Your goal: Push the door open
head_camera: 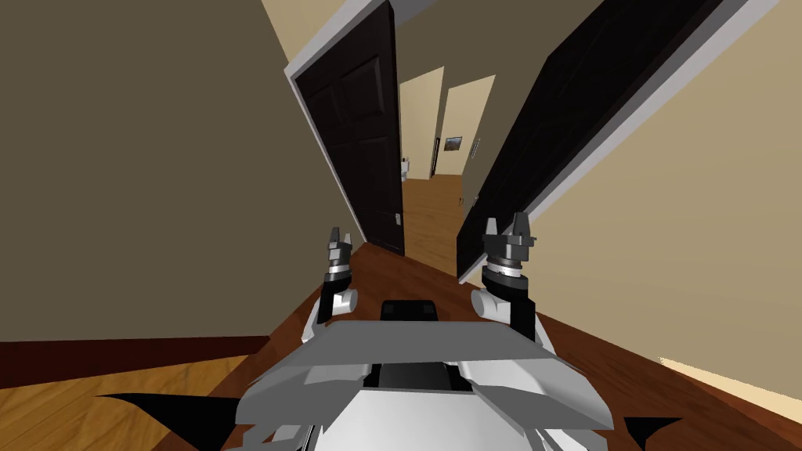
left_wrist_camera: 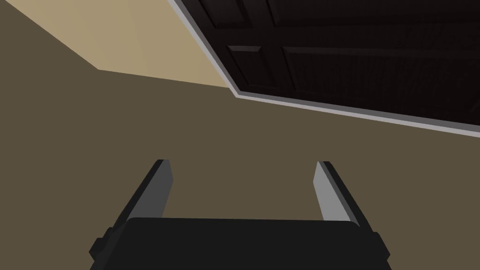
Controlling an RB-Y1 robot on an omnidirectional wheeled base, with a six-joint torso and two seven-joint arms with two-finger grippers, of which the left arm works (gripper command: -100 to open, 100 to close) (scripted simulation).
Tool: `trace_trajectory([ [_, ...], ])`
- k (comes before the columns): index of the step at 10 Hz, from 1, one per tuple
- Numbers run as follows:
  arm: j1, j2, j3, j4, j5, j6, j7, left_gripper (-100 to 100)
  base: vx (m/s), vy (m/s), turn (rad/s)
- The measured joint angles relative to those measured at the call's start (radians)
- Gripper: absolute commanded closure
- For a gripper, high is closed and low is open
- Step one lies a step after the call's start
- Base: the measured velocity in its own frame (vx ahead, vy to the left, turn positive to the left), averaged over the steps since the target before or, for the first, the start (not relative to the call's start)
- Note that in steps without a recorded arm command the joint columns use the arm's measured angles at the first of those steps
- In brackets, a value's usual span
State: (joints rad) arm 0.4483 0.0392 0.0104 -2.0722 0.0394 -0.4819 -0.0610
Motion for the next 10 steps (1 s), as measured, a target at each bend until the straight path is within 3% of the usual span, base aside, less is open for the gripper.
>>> trace_trajectory([
  [5,-0.023,0.018,-0.026,0.107,-0.003,-0.028,0.011,-100,0.088,0.028,-0.058],
  [10,-0.068,0.031,-0.052,0.233,-0.006,-0.046,0.020,-100,0.100,0.034,-0.068],
])
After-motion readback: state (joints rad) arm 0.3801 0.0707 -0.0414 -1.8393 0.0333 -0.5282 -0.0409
